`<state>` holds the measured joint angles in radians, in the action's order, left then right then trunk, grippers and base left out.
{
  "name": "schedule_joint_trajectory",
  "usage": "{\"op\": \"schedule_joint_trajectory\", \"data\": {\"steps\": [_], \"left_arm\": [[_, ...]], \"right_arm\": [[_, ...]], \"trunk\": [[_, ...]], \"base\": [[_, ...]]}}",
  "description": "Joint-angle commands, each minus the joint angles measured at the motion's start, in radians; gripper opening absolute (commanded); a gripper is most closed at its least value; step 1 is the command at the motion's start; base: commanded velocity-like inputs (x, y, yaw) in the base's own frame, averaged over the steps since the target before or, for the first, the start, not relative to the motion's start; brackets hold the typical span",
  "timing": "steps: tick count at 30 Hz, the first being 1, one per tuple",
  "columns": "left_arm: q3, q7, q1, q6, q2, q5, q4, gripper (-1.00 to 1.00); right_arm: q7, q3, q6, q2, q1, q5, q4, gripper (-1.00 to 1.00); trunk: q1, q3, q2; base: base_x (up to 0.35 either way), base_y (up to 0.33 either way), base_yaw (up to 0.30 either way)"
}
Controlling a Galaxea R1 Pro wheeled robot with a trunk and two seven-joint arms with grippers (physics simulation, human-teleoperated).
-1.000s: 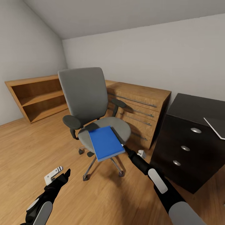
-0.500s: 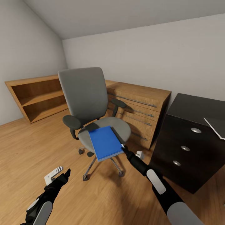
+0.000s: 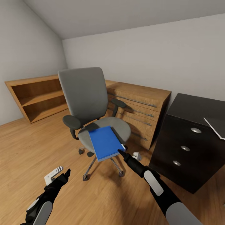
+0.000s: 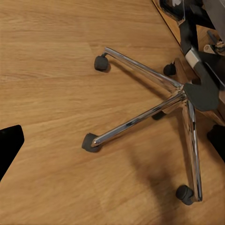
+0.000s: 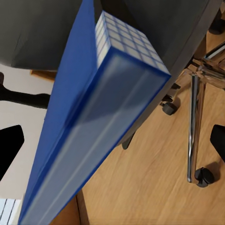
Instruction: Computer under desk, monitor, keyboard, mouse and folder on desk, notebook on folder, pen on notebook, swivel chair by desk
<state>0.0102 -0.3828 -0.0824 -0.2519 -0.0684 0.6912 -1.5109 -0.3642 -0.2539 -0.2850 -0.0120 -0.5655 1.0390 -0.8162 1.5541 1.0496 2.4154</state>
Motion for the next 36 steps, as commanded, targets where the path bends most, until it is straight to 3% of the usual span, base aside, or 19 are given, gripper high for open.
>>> {"op": "schedule_joint_trajectory", "data": {"steps": [1, 36], "left_arm": [[0.001, -0.007, 0.0, -0.003, -0.001, 0.007, -0.002, 1.0], [0.002, -0.004, 0.0, -0.003, -0.001, 0.009, 0.0, 1.0]], "right_arm": [[-0.001, 0.0, -0.005, 0.0, 0.0, 0.009, 0.0, 1.0], [-0.001, 0.0, -0.005, 0.001, 0.0, 0.009, 0.0, 1.0]], "trunk": [[0.0, 0.001, 0.0], [-0.008, -0.005, -0.014]], "base": [[0.0, 0.0, 0.0], [0.023, 0.012, 0.0]]}}
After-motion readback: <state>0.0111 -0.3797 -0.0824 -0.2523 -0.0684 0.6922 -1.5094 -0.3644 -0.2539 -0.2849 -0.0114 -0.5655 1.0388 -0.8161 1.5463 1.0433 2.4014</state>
